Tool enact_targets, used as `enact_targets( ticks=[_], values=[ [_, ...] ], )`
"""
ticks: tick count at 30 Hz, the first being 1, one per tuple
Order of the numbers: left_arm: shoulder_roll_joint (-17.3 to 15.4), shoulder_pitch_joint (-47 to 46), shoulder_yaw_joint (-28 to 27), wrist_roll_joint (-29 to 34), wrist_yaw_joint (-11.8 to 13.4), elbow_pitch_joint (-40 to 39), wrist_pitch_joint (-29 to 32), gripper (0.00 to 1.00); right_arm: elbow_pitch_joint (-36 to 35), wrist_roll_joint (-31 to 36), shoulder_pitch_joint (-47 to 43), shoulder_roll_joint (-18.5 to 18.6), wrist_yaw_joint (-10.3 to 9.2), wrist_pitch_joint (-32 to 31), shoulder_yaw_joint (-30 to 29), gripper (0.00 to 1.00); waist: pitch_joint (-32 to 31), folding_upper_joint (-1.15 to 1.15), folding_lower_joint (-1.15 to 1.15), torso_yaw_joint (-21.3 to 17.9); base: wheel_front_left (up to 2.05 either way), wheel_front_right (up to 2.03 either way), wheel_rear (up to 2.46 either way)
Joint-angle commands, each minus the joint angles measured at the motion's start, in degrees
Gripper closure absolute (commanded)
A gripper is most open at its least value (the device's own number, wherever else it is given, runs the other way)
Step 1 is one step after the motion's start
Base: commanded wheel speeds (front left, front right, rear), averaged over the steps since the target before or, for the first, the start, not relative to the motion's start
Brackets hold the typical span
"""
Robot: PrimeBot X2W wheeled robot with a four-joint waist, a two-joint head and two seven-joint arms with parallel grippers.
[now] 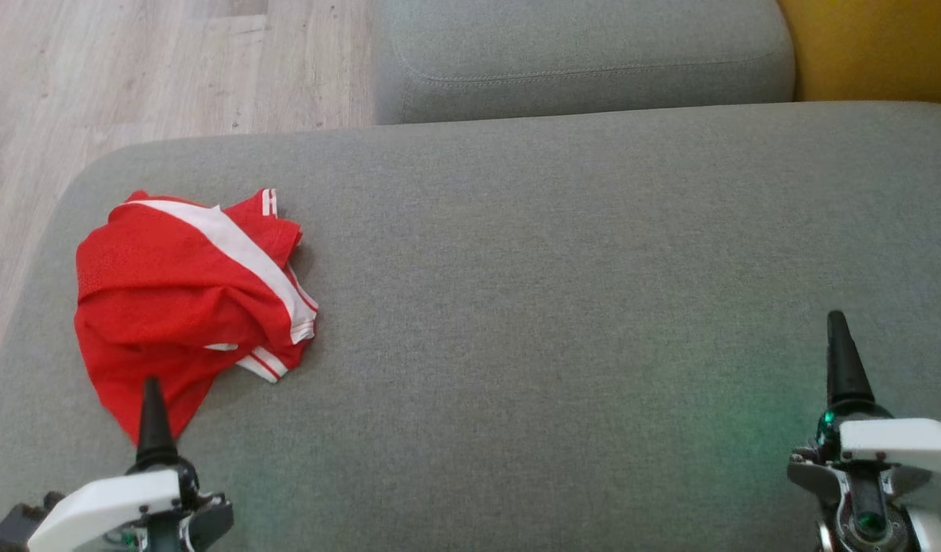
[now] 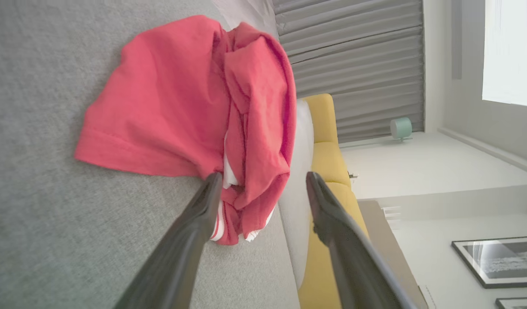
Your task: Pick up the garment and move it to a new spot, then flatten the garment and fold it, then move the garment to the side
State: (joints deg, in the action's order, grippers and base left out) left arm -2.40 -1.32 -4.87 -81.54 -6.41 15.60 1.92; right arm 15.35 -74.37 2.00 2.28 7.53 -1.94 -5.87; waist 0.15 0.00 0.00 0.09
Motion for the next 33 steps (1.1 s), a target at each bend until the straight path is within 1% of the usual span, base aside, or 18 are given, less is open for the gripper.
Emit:
enact_targets(
  ticks=[1, 7, 15, 16, 20, 21, 27, 33],
  values=[
    [-0.2, -2.4, -0.4, 2.2, 0.5, -2.9, -0.6, 0.0, -3.0, 2.8, 2.6, 0.3, -0.01, 0.8, 0.7, 0.0, 0.0, 0.0, 0.0, 0.0, 0.0, 0.0, 0.0],
    [-0.2, -2.7, 1.1, 9.2, 2.8, -6.3, -1.7, 0.0, -5.5, 10.7, 2.8, 0.3, -0.01, 1.8, 1.7, 0.0, 0.2, 0.0, 0.0, 0.1, 0.0, 0.0, 0.0],
    [-0.3, -3.3, 4.8, 19.8, 5.6, -9.4, -3.0, 0.0, -8.2, 21.2, 3.1, 0.3, -0.01, 3.1, 3.7, 0.0, 0.5, 0.0, 0.0, 0.2, 0.0, 0.0, 0.0],
    [-0.3, -3.3, 4.8, 19.8, 5.6, -9.4, -3.0, 0.0, -8.2, 21.2, 3.1, 0.3, -0.01, 3.1, 3.7, 0.0, 0.5, 0.0, 0.0, 0.2, 0.0, 0.0, 0.0],
    [-0.3, -3.7, 6.8, 24.7, 6.3, -10.1, -3.7, 0.0, -9.1, 25.6, 3.2, 0.3, -0.02, 3.8, 4.7, 0.0, 0.5, 0.0, 0.0, 0.2, 0.0, 0.0, 0.0],
    [-0.6, -3.8, 7.9, 26.6, 6.3, -10.0, -4.0, 0.0, -9.5, 27.6, 3.3, 0.3, -0.02, 4.2, 5.1, 0.0, 0.5, 0.0, 0.0, 0.2, 0.0, 0.0, 0.0],
    [-1.6, -4.5, 10.9, 31.3, 6.5, -10.0, -5.1, 0.0, -10.6, 33.4, 3.2, 0.4, -0.02, 5.2, 6.5, 0.0, 0.5, 0.0, 0.0, 0.3, 0.0, 0.0, 0.0],
    [-2.9, -5.7, 14.3, 36.7, 7.4, -9.9, -6.1, 0.0, -11.0, 39.1, 3.1, 0.4, -0.02, 6.2, 8.1, 0.0, 0.5, 0.0, 0.0, 0.4, 0.0, 0.0, 0.0]
  ],
)
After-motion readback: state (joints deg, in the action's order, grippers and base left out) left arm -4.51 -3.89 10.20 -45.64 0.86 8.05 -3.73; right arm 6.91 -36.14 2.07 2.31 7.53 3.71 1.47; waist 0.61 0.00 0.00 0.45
